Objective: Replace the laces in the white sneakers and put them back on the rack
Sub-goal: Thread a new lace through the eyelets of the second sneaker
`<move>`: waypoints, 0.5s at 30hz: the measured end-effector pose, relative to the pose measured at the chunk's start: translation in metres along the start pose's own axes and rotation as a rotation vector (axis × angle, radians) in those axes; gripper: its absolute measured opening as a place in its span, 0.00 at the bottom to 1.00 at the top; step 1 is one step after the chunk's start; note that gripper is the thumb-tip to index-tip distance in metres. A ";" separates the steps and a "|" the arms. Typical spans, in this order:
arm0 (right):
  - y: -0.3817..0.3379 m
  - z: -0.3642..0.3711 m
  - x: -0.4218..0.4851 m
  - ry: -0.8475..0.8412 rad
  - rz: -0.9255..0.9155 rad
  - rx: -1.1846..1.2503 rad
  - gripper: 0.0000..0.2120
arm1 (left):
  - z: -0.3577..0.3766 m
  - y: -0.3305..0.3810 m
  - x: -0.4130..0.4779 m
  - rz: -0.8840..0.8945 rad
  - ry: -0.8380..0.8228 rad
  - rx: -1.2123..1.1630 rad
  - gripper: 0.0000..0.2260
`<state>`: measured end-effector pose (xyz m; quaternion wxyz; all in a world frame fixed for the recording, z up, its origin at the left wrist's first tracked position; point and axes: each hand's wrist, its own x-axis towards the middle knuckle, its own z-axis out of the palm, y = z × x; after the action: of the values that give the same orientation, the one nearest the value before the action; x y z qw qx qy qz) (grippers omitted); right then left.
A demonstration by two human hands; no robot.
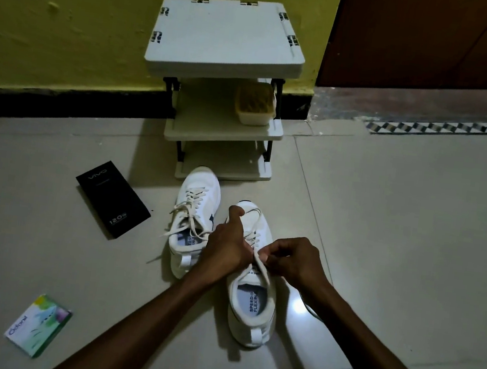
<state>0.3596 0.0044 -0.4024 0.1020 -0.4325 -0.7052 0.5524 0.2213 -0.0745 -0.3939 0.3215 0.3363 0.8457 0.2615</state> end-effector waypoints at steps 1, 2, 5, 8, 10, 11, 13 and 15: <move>0.000 0.000 -0.001 -0.007 -0.004 0.014 0.03 | 0.001 0.001 -0.001 0.032 0.002 0.039 0.35; 0.001 -0.001 -0.002 -0.011 -0.004 0.026 0.03 | 0.003 0.001 -0.002 0.071 0.004 0.076 0.33; 0.003 -0.002 -0.003 -0.005 0.000 0.050 0.03 | 0.007 0.000 -0.007 0.157 0.013 0.162 0.33; 0.006 -0.003 -0.003 -0.021 0.005 0.097 0.03 | 0.010 -0.002 -0.011 0.178 0.064 0.222 0.31; 0.006 -0.003 -0.003 -0.032 0.011 0.109 0.03 | 0.011 0.000 -0.012 0.175 0.062 0.223 0.30; 0.006 -0.003 -0.002 -0.034 0.018 0.111 0.03 | 0.010 0.001 -0.012 0.175 0.043 0.216 0.30; 0.006 -0.004 -0.001 -0.042 0.043 0.123 0.04 | 0.006 0.002 -0.010 0.171 -0.032 0.209 0.33; 0.006 -0.006 0.000 -0.067 0.074 0.180 0.04 | 0.001 0.002 -0.006 0.176 -0.120 0.219 0.36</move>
<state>0.3664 0.0091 -0.4056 0.0963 -0.4289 -0.6393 0.6309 0.2261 -0.0769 -0.3909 0.3088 0.4571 0.8156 0.1745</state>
